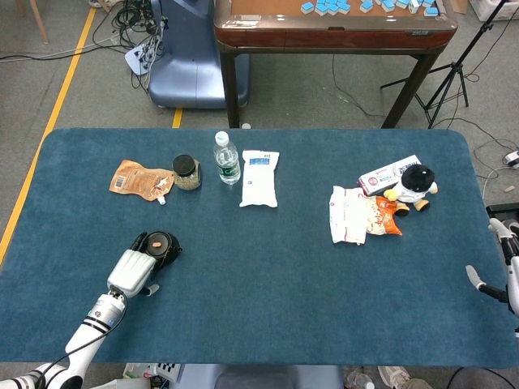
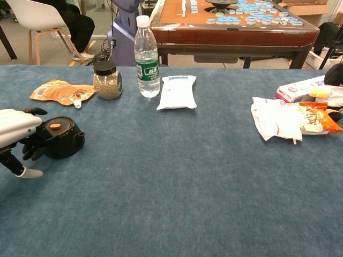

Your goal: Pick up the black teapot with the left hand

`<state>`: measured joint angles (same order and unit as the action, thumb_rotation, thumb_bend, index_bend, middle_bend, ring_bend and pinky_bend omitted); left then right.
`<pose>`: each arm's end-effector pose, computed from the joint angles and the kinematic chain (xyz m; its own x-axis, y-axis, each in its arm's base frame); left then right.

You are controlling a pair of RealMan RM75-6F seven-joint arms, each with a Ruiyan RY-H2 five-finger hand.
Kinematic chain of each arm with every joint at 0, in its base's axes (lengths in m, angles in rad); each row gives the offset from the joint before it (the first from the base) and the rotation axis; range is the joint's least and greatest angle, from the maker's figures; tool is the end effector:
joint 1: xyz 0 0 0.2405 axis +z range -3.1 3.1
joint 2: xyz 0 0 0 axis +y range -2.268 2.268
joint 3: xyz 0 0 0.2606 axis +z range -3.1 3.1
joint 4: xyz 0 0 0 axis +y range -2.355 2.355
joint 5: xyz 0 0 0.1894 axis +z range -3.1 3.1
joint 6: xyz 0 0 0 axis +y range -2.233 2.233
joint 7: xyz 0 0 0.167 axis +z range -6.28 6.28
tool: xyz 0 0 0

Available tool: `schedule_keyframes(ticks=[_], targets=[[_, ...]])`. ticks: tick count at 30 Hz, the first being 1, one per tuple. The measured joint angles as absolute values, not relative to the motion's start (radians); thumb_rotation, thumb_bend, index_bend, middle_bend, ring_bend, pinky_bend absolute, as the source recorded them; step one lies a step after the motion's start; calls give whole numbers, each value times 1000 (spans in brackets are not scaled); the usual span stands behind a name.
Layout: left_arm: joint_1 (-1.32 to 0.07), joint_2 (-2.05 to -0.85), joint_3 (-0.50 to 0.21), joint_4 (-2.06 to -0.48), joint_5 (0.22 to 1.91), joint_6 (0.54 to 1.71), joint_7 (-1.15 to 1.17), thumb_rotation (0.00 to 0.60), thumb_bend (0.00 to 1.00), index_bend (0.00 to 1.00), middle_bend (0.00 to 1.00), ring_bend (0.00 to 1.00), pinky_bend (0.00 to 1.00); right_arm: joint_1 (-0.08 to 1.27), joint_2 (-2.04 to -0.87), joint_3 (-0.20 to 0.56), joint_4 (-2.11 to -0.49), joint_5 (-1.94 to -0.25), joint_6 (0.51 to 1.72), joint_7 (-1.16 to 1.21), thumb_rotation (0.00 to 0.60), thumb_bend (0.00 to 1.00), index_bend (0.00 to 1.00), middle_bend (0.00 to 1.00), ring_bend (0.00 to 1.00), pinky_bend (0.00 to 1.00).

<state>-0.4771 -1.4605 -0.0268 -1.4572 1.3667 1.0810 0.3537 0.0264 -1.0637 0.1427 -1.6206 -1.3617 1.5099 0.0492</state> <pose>-0.2389 0.2938 0.0185 0.6017 0.2303 0.7648 0.7832 -0.3580 -0.5084 -0.3296 -0.1988 0.2253 0.3816 0.1025 0.9186 -0.9166 0.1701 0.3618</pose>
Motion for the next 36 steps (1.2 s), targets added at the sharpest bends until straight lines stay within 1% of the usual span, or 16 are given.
schedule_keyframes(ticks=[2, 6, 9, 10, 15, 20, 31, 34, 36], targets=[[-478, -1460, -28, -1458, 1367, 1081, 347, 508, 139, 767, 796, 634, 0, 25, -1064, 143, -1620, -1362, 1512, 51, 600, 280, 89, 220, 112, 170], [-479, -1464, -34, -1453, 1375, 1091, 318, 348, 120, 835, 877, 702, 0, 24, -1064, 144, -1618, -1361, 1513, 54, 600, 280, 89, 220, 112, 170], [-479, -1469, -39, -1444, 1385, 1101, 285, 271, 106, 874, 920, 738, 0, 23, -1065, 145, -1616, -1360, 1514, 56, 600, 280, 89, 220, 112, 170], [-479, -1471, -42, -1440, 1387, 1105, 276, 256, 105, 887, 932, 749, 0, 23, -1065, 145, -1615, -1359, 1513, 57, 600, 280, 89, 220, 112, 170], [-478, -1481, -57, -1427, 1398, 1128, 212, 248, 104, 957, 994, 807, 0, 23, -1068, 146, -1610, -1356, 1511, 62, 600, 280, 89, 221, 112, 170], [-469, -1488, -77, -1428, 1393, 1157, 150, 237, 104, 993, 1000, 840, 0, 21, -1068, 146, -1607, -1354, 1508, 66, 600, 280, 89, 220, 112, 170], [-425, -1465, -114, -1491, 1353, 1227, 89, 192, 104, 1000, 1000, 908, 0, 23, -1069, 146, -1610, -1361, 1508, 68, 600, 280, 89, 220, 112, 170], [-411, -1455, -125, -1507, 1339, 1248, 82, 210, 104, 1000, 1000, 921, 0, 24, -1071, 146, -1611, -1363, 1507, 66, 600, 279, 89, 220, 112, 170], [-403, -1449, -131, -1517, 1332, 1263, 80, 278, 124, 1000, 1000, 926, 0, 26, -1072, 146, -1612, -1364, 1506, 64, 600, 279, 89, 220, 112, 170]])
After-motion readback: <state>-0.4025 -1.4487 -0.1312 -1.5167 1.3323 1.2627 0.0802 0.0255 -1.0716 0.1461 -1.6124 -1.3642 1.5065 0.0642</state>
